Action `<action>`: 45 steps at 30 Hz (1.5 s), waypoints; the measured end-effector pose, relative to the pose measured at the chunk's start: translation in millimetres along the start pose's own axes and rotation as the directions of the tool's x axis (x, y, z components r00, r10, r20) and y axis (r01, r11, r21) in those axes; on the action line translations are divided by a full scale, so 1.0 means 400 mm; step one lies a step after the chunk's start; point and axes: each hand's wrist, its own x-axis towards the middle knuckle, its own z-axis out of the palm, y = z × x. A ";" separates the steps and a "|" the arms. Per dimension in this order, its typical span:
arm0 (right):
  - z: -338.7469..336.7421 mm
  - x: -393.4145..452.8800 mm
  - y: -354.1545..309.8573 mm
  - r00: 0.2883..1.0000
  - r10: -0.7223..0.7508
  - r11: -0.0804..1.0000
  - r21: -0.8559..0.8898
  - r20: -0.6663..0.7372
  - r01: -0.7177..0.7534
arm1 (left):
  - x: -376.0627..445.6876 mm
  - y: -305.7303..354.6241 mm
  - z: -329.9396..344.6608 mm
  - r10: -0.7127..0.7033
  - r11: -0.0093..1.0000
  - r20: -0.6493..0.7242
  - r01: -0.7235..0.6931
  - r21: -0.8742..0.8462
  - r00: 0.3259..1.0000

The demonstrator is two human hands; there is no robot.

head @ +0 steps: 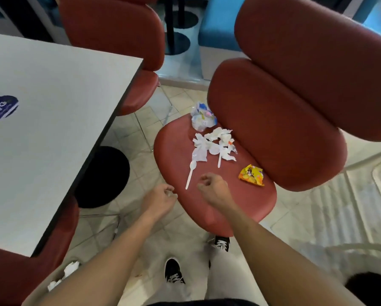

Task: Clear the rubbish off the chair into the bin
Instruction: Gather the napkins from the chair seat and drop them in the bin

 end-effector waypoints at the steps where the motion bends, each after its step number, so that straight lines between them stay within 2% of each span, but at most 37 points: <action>1: -0.023 0.030 0.000 1.000 0.005 1.000 0.003 -0.007 -0.005 | 0.023 0.026 0.005 0.014 1.000 0.012 -0.014 0.001 1.000; 12: -0.213 0.385 0.059 0.998 0.055 0.998 -0.003 -0.007 -0.055 | 0.305 0.281 0.092 0.080 0.996 0.037 -0.081 0.036 0.996; 17: -0.270 0.565 0.125 0.994 0.104 0.995 -0.004 0.017 -0.104 | 0.472 0.393 0.177 0.111 0.989 0.099 -0.120 0.084 0.989; 23: -0.284 0.742 0.203 0.990 0.144 0.990 0.005 -0.005 -0.144 | 0.653 0.481 0.273 0.137 0.986 0.130 -0.148 0.082 0.982; 28: -0.249 0.889 0.271 0.984 0.179 0.984 0.005 -0.013 -0.179 | 0.795 0.488 0.367 0.263 0.959 0.217 -0.279 0.049 0.940; 30: -0.232 0.936 0.291 0.986 0.166 0.986 -0.009 -0.027 -0.167 | 0.839 0.478 0.415 0.288 0.953 0.192 -0.300 0.035 0.938; 35: -0.169 1.036 0.327 0.989 0.138 0.988 -0.061 -0.051 -0.141 | 0.931 0.464 0.516 0.217 0.976 0.142 -0.219 0.000 0.966; 38: -0.139 1.074 0.338 0.989 0.098 0.986 -0.127 -0.108 -0.112 | 0.965 0.461 0.545 0.182 0.983 0.087 -0.184 0.012 0.979; 43: -0.126 1.074 0.357 0.979 0.123 0.968 -0.199 -0.164 -0.155 | 0.970 0.456 0.557 0.116 0.993 -0.013 -0.116 -0.020 0.993; 45: -0.134 1.053 0.354 0.978 0.119 0.966 -0.206 -0.172 -0.154 | 0.947 0.458 0.549 0.141 0.990 -0.074 -0.143 -0.014 0.987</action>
